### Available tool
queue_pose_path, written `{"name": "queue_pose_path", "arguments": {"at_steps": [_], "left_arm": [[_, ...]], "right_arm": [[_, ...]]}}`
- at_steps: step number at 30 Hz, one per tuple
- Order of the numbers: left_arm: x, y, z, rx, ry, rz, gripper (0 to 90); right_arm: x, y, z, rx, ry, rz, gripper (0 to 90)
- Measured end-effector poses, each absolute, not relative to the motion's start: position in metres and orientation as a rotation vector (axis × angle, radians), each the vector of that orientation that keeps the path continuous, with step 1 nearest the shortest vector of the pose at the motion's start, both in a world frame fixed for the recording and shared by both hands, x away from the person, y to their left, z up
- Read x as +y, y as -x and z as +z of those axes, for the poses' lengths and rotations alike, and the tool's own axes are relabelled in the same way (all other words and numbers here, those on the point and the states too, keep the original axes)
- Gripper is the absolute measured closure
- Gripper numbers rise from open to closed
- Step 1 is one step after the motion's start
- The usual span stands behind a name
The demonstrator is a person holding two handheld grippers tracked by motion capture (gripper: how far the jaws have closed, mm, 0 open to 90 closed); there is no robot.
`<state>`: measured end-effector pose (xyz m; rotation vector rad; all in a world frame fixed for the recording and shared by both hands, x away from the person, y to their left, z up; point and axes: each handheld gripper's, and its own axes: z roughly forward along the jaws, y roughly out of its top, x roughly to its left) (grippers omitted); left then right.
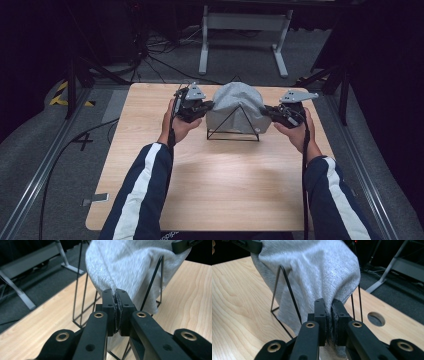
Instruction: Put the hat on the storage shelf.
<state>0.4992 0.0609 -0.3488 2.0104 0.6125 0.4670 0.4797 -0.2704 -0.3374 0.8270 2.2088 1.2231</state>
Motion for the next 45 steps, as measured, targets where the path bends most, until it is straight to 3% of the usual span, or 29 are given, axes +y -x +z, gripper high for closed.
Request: {"name": "queue_pose_path", "arguments": {"at_steps": [5,6,8,11,15,18,25,30,32,35,39,41,45], "left_arm": [[0.06,-0.501,-0.358,0.613,-1.991,0.425,86.0],[0.059,-0.501,-0.36,0.609,-1.979,0.397,82.3],[0.061,-0.5,-0.361,0.619,-1.951,0.383,63.4],[0.065,-0.498,-0.364,0.628,-1.937,0.377,48.0],[0.075,-0.495,-0.377,0.612,-1.96,0.328,39.3],[0.076,-0.497,-0.384,0.62,-1.998,0.315,40.0],[0.057,-0.506,-0.39,0.623,-2.063,0.32,61.5],[0.055,-0.509,-0.395,0.65,-2.087,0.334,73.3],[0.056,-0.511,-0.4,0.658,-2.1,0.324,75.0],[0.057,-0.511,-0.403,0.662,-2.097,0.321,80.6],[0.056,-0.512,-0.405,0.658,-2.129,0.342,83.0],[0.056,-0.512,-0.407,0.667,-2.133,0.349,83.3],[0.056,-0.514,-0.411,0.683,-2.162,0.36,84.6]], "right_arm": [[-0.269,-0.48,-0.349,2.219,-0.838,1.233,84.3],[-0.269,-0.479,-0.349,2.217,-0.838,1.238,84.2],[-0.268,-0.478,-0.348,2.201,-0.839,1.25,83.8],[-0.269,-0.477,-0.345,2.183,-0.837,1.267,83.1],[-0.271,-0.475,-0.337,2.165,-0.823,1.27,83.3],[-0.27,-0.477,-0.335,2.159,-0.826,1.264,83.0],[-0.262,-0.48,-0.336,2.168,-0.824,1.262,80.2],[-0.266,-0.482,-0.343,2.166,-0.854,1.287,74.0],[-0.27,-0.482,-0.352,2.192,-0.873,1.3,64.9],[-0.276,-0.481,-0.363,2.206,-0.904,1.299,58.5],[-0.282,-0.481,-0.377,2.253,-0.938,1.286,55.8],[-0.283,-0.481,-0.384,2.273,-0.956,1.25,58.1],[-0.281,-0.482,-0.394,2.298,-0.961,1.239,79.0]]}}
